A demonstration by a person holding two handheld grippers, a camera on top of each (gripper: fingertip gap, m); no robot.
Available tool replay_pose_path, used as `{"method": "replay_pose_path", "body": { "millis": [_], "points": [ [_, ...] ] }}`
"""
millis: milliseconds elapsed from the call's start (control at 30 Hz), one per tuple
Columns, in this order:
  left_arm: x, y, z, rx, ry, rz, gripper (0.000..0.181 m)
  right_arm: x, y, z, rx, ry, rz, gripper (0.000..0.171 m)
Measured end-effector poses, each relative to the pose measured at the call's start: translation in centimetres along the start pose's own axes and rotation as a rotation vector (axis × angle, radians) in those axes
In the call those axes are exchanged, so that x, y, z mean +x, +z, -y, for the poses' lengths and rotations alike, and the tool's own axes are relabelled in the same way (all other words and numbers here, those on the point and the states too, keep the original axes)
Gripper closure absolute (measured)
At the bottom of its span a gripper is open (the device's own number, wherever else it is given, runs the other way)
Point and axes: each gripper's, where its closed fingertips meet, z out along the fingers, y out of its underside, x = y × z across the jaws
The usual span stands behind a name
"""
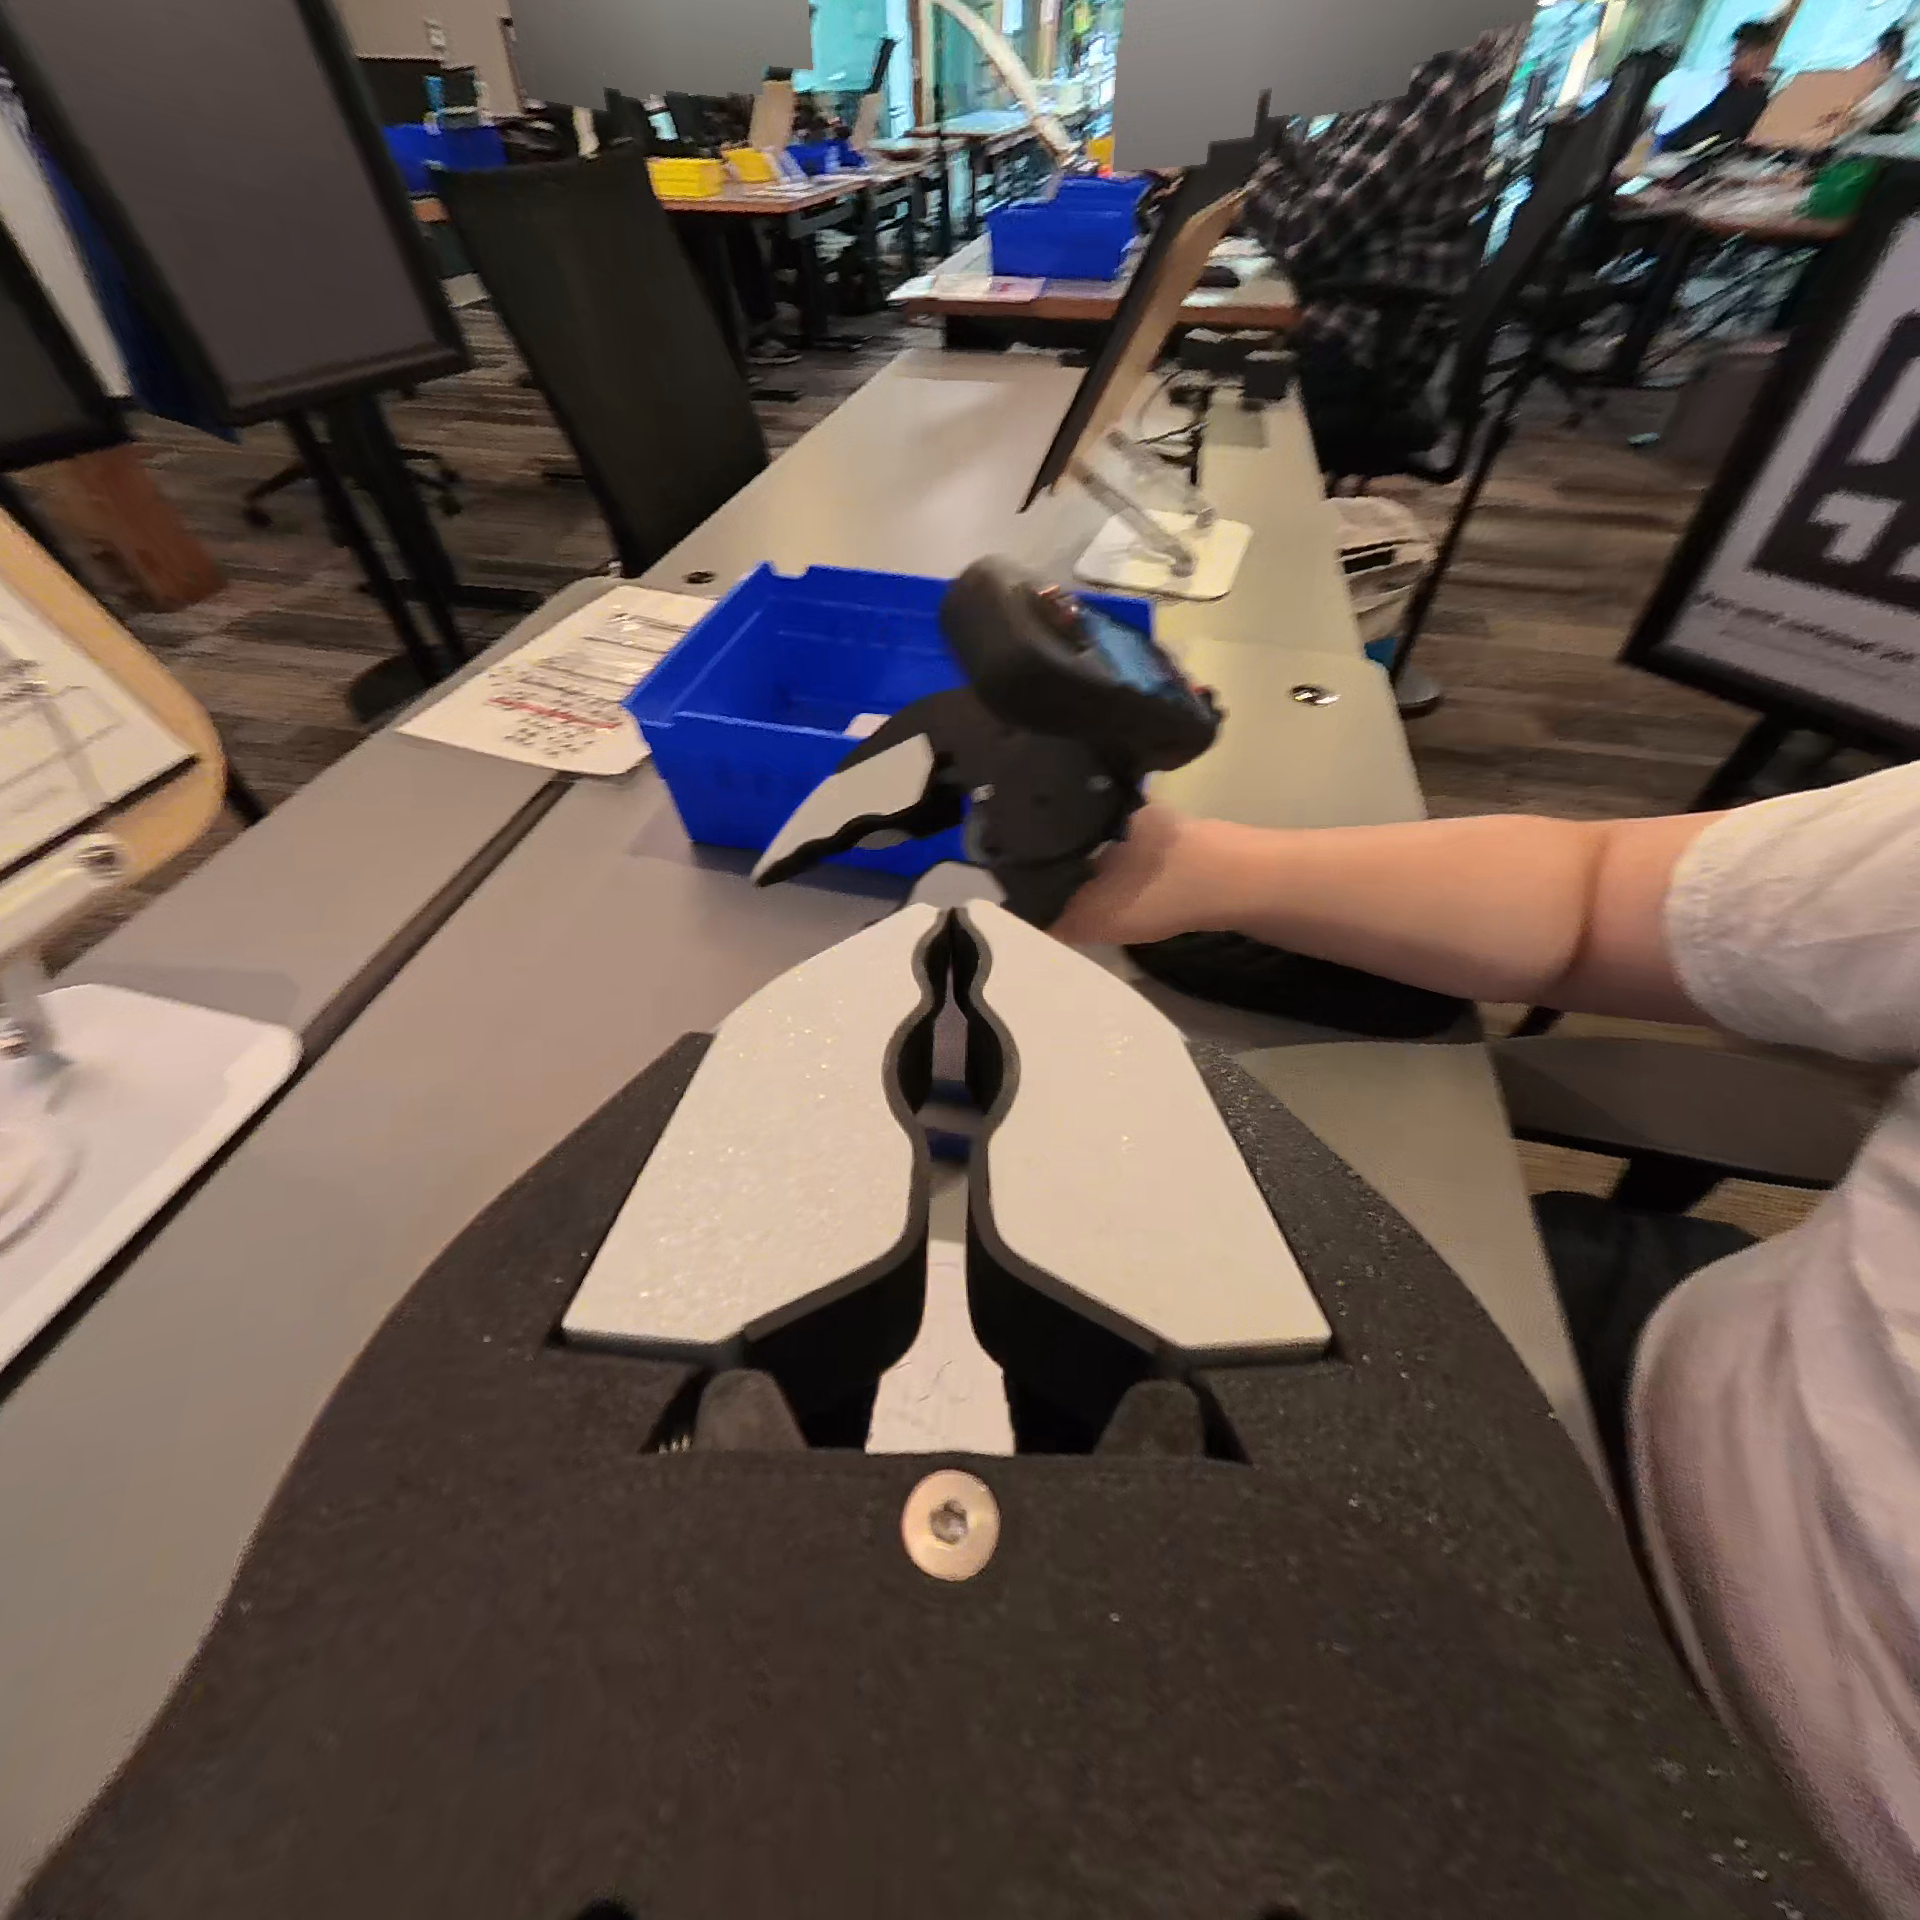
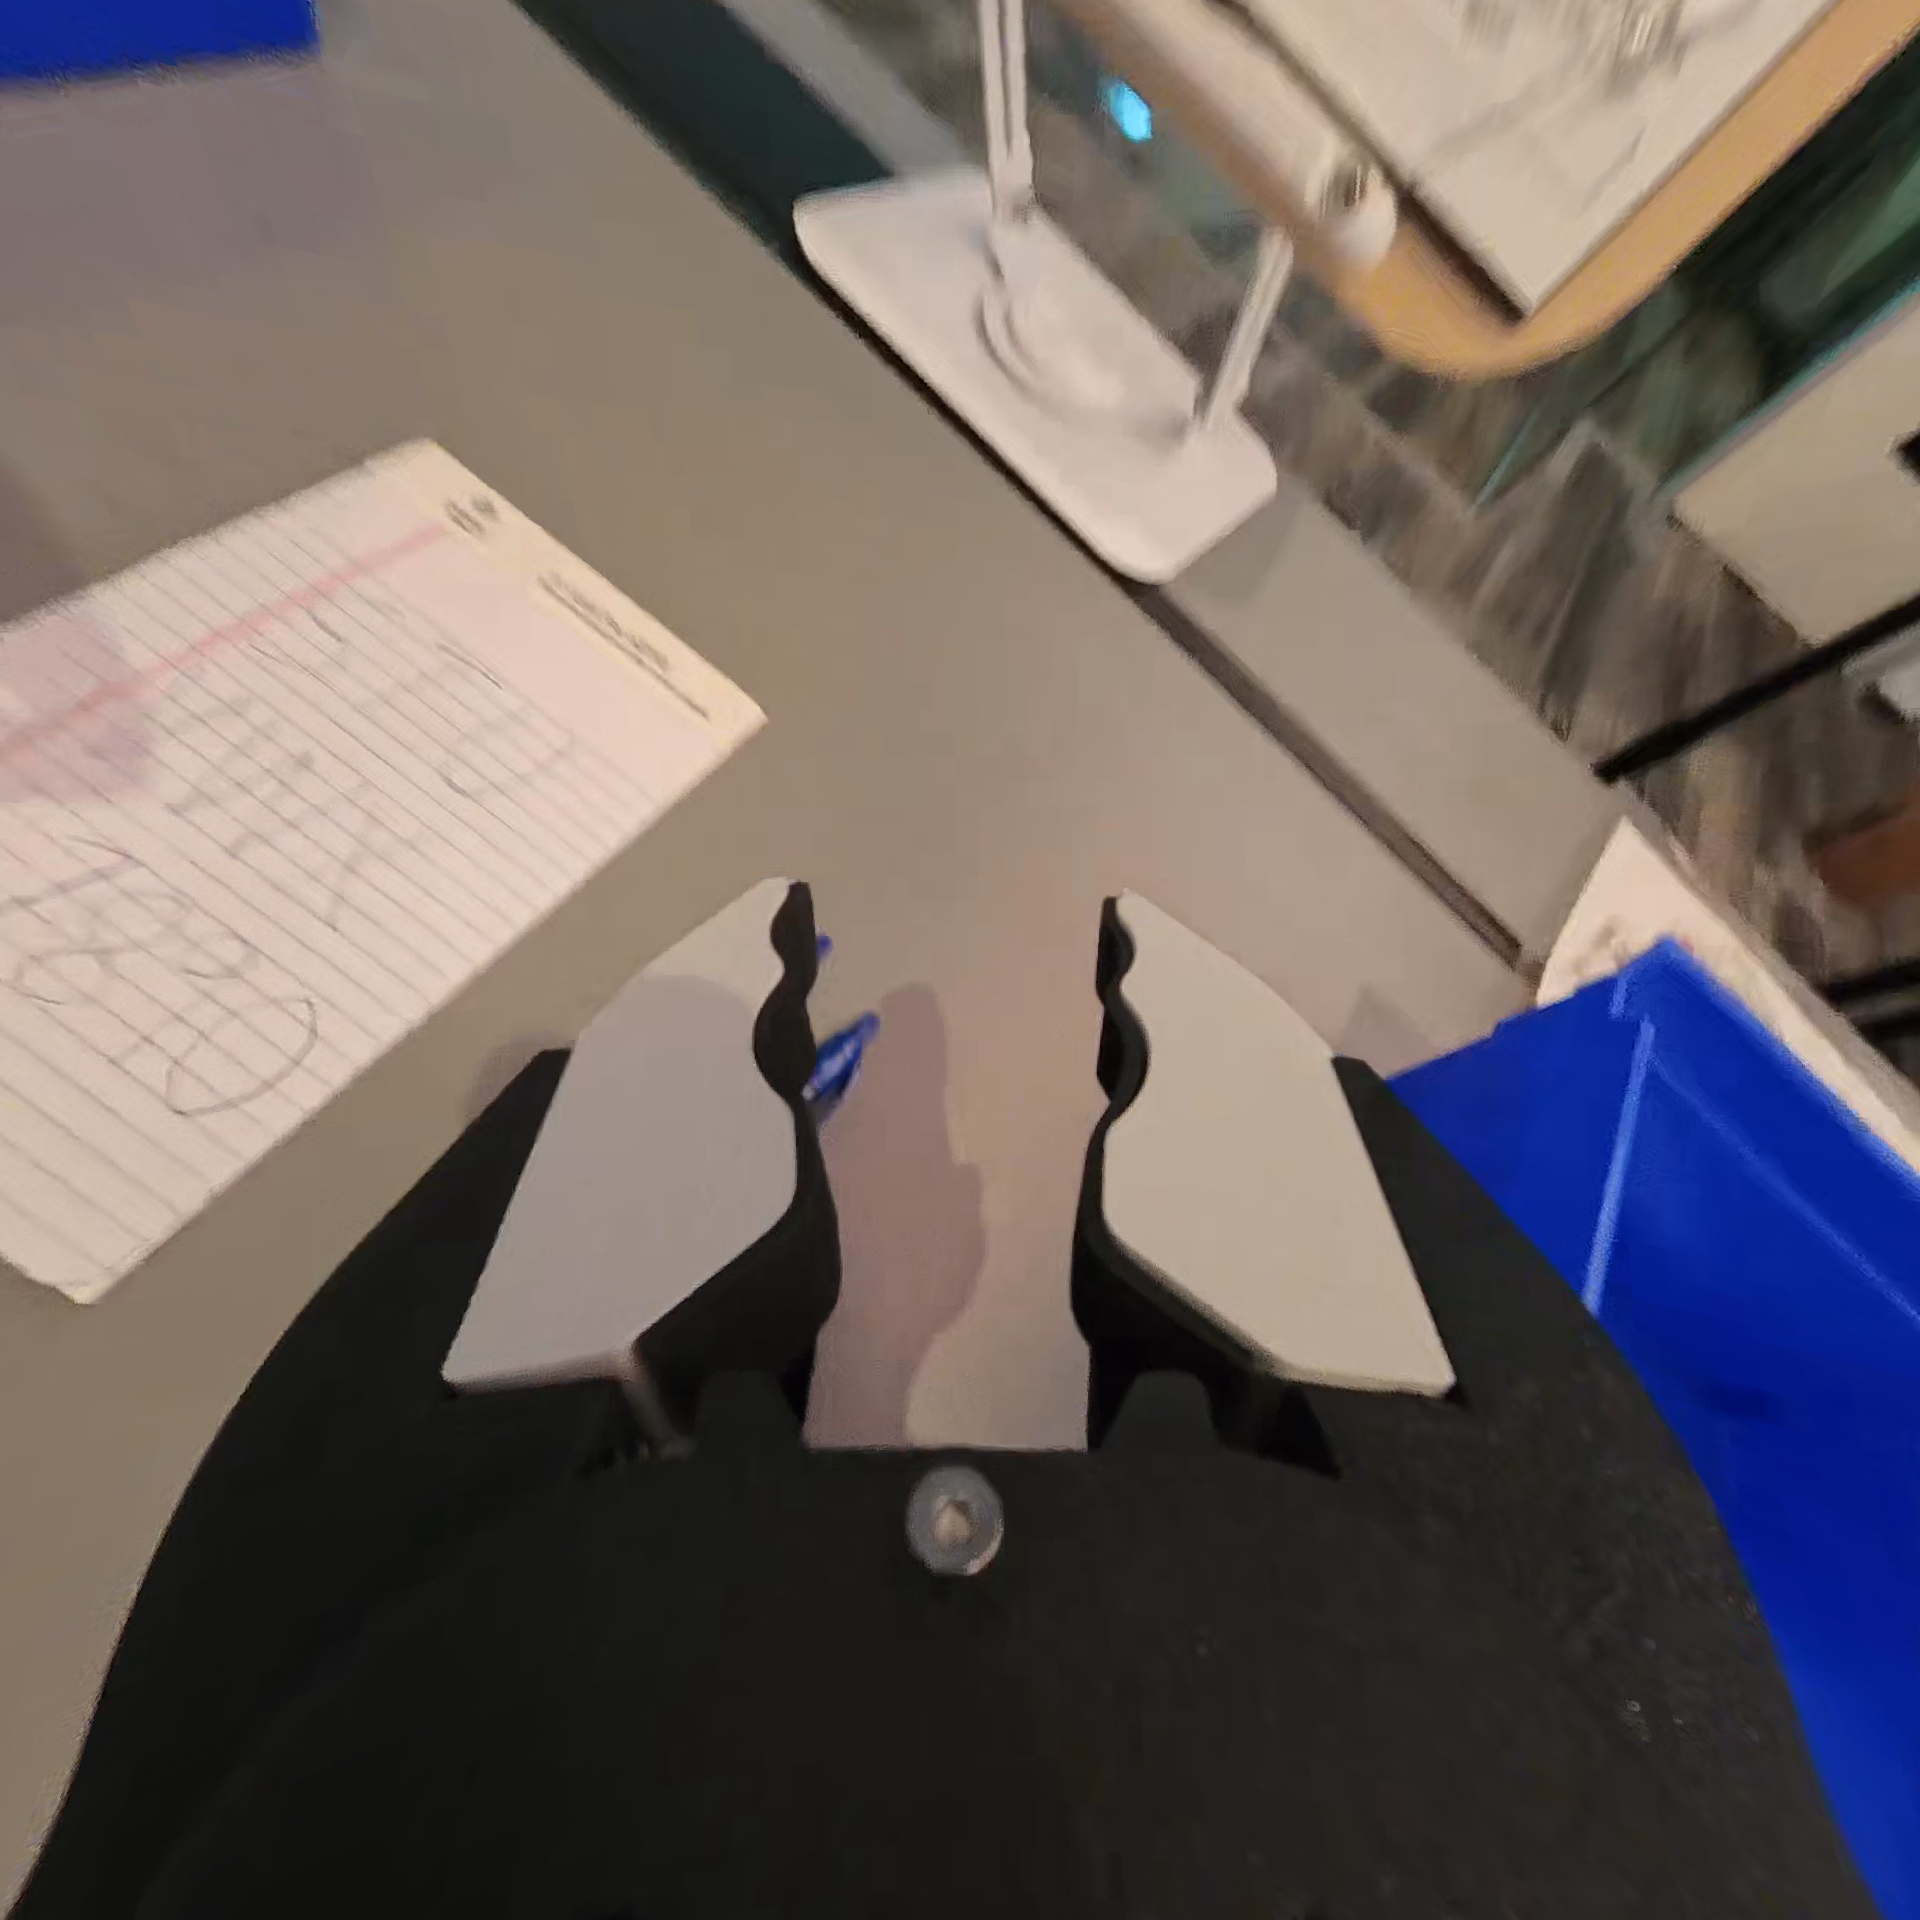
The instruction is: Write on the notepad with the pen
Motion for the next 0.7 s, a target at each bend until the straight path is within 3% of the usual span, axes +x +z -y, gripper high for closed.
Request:
{"method": "replay_pose_path", "body": {
  "millis": [167, 267, 700],
  "points": [
    [-2.5, -1.4, -1.1, -0.135, 0.128, 0.191, 0.181, -2.4, -1.8, 3.9, 0.296, -0.089, 0.1, 0.118],
    [-3.2, -1.8, -2.6, -0.254, 0.197, 0.245, 0.181, -4.1, -2.3, 4.7, 0.381, -0.133, 0.179, 0.119],
    [-2.8, 2.1, -7.8, -0.377, 0.083, 0.066, 0.164, -8.2, -2.4, 4.2, 0.466, -0.079, 0.487, 0.137]
  ]
}}
